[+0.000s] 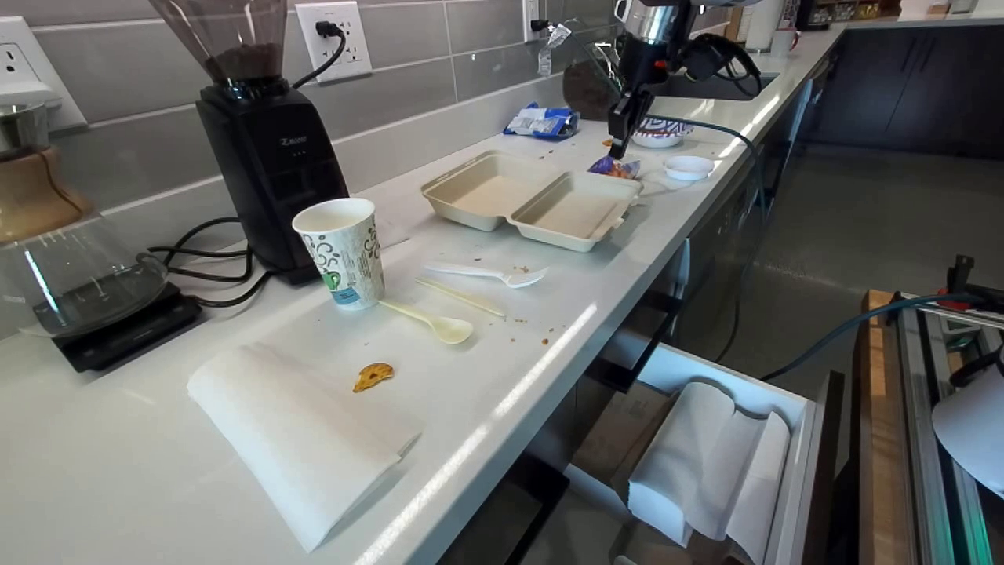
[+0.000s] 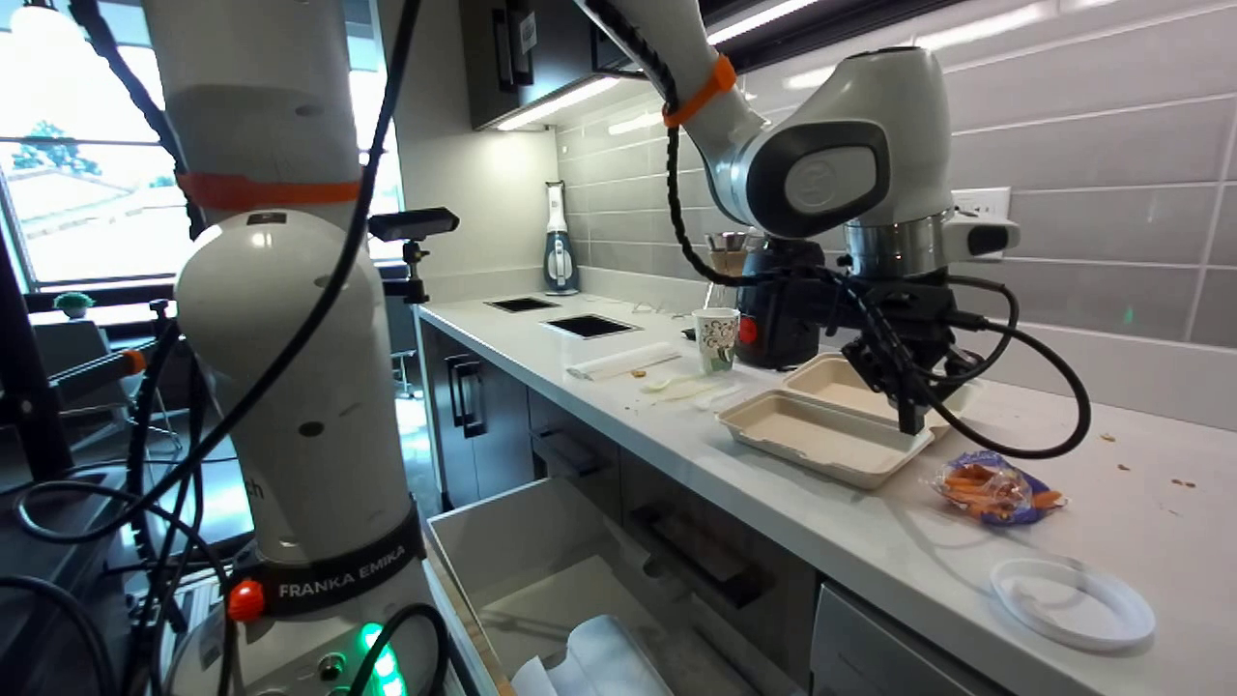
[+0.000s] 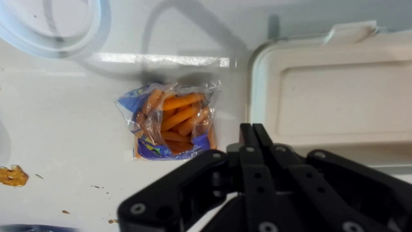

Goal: Put one orange object on the spoon

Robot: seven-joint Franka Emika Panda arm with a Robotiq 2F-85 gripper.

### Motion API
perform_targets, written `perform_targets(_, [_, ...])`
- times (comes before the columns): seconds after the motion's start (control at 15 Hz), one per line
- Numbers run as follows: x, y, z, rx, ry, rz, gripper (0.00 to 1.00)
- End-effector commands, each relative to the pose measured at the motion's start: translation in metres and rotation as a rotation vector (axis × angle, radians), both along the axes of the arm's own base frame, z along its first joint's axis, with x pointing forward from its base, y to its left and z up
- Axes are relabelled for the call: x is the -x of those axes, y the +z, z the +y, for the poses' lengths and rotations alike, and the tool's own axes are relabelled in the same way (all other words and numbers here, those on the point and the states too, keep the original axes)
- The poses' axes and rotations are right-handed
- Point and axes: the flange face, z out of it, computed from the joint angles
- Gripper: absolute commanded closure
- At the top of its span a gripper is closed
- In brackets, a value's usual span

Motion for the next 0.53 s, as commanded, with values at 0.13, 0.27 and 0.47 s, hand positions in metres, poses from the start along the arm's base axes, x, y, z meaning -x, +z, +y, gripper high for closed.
perform_targets(0.13, [-0.019,-0.008,-0.017,0.050,-0.107,0.042,1.00])
perform_targets(0.27, [-0.023,-0.001,-0.019,0.064,-0.140,0.049,1.00])
perform_targets(0.47, [0.008,0.006,-0.031,0.084,-0.168,0.050,1.00])
